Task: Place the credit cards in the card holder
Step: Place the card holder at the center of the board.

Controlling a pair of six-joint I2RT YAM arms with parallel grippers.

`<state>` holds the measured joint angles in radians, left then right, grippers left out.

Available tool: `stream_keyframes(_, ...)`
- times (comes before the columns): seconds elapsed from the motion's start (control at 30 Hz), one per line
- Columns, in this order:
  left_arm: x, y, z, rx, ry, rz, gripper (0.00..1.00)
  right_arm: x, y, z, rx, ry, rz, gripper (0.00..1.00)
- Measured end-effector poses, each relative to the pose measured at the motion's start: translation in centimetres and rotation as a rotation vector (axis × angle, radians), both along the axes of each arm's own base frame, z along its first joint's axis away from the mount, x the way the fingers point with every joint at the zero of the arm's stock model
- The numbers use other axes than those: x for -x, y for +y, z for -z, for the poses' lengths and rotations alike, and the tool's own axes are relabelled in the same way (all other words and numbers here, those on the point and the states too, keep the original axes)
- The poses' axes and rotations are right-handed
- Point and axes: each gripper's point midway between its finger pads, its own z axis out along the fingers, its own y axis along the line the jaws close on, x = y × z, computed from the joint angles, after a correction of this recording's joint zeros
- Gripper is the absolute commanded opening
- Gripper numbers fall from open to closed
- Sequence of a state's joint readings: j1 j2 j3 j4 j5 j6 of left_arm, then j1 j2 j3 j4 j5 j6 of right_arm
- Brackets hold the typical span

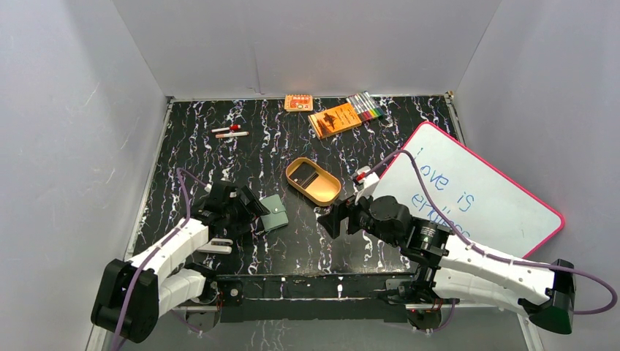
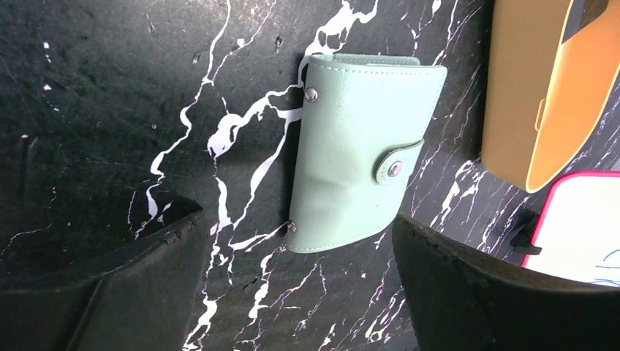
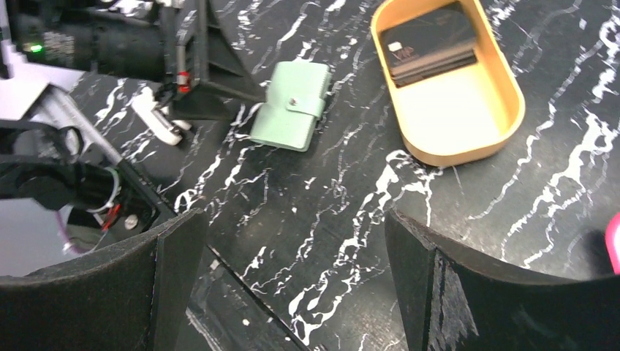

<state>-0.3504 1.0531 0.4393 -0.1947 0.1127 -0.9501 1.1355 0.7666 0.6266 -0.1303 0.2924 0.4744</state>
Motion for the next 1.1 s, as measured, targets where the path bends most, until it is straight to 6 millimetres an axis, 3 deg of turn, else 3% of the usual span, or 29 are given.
stream_keyframes(0.3, 1.1, 0.4, -0.1, -0.022, 0.046, 0.005, 0.92, -1.5, -1.8, 2.4, 0.061, 0.079, 0.179, 0.99)
stream_keyframes(0.53, 0.7, -0.9, -3.9, 0.031, -0.092, 0.078, 0.81, -1.3, -2.2, 1.3, 0.03, 0.06, 0.169, 0.99)
stream_keyframes(0.63, 1.7, -3.5, -5.0, 0.049, -0.142, 0.188, 0.69, -1.1, -1.8, 0.5, 0.007, 0.042, 0.141, 0.99)
stream_keyframes(0.83, 4.7, -8.1, -4.1, -0.003, -0.111, 0.404, 0.26, -1.0, -1.1, 1.2, 0.032, 0.042, 0.104, 0.99)
stream_keyframes(0.93, 5.3, -8.7, -2.2, -0.072, -0.073, 0.445, 0.09, -1.0, -0.9, 1.9, 0.061, 0.051, 0.096, 0.99)
stream_keyframes(1.1, 5.3, -7.9, 0.1, -0.175, -0.038, 0.435, 0.0, -0.9, -0.9, 1.9, 0.062, 0.046, 0.091, 0.99)
